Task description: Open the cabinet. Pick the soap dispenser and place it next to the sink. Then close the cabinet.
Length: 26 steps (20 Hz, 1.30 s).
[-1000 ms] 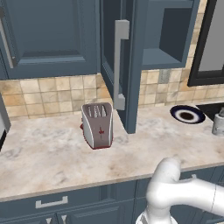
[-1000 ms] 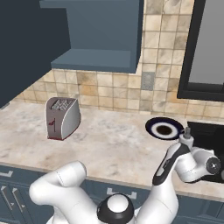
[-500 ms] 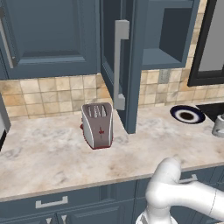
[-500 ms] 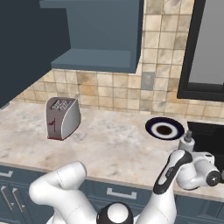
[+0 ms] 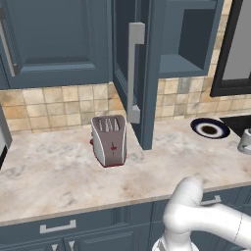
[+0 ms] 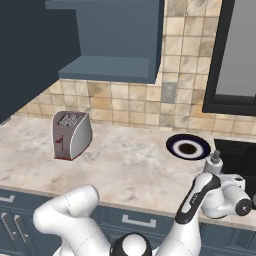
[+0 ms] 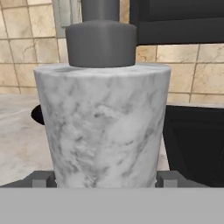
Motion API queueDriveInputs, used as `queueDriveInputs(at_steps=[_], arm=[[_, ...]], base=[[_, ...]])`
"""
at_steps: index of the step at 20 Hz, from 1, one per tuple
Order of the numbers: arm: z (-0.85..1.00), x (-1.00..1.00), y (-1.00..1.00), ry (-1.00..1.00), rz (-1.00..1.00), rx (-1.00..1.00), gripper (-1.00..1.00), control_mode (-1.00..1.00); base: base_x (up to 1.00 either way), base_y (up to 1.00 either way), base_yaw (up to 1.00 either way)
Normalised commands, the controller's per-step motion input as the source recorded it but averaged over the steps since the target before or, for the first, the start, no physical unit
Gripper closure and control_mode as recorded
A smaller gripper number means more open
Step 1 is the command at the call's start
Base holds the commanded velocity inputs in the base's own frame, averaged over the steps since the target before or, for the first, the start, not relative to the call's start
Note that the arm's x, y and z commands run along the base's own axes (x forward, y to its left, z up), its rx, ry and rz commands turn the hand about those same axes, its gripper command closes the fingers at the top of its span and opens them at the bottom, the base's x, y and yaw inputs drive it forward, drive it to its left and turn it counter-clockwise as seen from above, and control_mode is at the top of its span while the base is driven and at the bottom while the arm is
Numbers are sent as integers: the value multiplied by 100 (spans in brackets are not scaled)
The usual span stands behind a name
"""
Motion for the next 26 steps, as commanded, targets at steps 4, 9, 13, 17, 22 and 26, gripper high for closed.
queueDriveInputs(at_steps=[4, 9, 13, 17, 22, 26], arm=[[0, 0, 0, 0, 0, 0, -100, -100], [0, 0, 0, 0, 0, 0, -100, -100], [0, 0, 0, 0, 0, 0, -100, -100], [0, 0, 0, 0, 0, 0, -100, -100], [1, -1, 0, 0, 0, -1, -100, -100], [21, -22, -1, 0, 0, 0, -100, -100]], base=[[0, 0, 0], [0, 0, 0], [0, 0, 0], [0, 0, 0], [0, 0, 0], [0, 0, 0]])
